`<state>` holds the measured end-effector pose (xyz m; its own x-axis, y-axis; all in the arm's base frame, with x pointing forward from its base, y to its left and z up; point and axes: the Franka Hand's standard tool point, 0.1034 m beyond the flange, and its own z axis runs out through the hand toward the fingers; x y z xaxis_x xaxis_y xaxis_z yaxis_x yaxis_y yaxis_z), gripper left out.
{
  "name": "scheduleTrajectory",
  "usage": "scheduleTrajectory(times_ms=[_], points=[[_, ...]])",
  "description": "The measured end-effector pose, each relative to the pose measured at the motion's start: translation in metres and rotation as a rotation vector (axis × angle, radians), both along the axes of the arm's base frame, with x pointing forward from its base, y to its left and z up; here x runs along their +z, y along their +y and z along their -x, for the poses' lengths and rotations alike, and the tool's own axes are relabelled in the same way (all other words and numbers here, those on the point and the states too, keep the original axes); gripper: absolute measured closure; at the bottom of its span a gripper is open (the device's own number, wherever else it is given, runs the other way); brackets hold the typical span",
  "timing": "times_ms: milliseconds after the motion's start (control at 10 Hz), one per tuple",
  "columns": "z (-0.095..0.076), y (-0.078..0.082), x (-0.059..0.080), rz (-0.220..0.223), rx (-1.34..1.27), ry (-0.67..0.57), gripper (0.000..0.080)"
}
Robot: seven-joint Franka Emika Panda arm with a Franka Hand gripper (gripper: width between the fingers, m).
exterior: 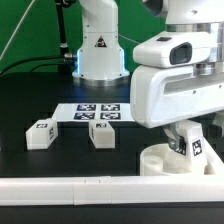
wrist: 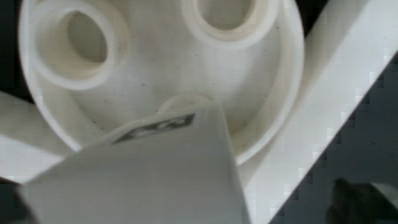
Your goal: Assemble stool
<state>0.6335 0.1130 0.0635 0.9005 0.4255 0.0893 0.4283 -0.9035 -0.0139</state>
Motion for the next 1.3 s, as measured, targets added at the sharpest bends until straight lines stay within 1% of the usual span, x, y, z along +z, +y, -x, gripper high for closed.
scheduleTrajectory(times_ms=[100,200,300,400,700,1000,1100,1200,1300], points=[[0.0001,0.0001,-0.0001,-0.003,-0.035,0.002,0.0407],[0.0001,0.0003,-0.0002,-0.011,-0.115,0.007,0.0407],[0.0002,0.0003,-0.0003,-0.016,-0.188,0.010,0.0465],[0.0003,0.0004,-0.0006,-0.021,-0.244,0.014,0.0465],[-0.0031,0.0001,-0.0017,-0.054,-0.623,0.014,0.0465],[-0.0014,0.0025,-0.0026,-0.106,-1.153,0.061,0.0464],[-0.0017,0.0006,-0.0023,-0.159,-1.336,0.099,0.0462],[-0.0017,-0.0001,-0.0021,-0.174,-1.407,0.113,0.0462],[-0.0013,0.0012,-0.0024,-0.179,-1.472,0.121,0.0462]])
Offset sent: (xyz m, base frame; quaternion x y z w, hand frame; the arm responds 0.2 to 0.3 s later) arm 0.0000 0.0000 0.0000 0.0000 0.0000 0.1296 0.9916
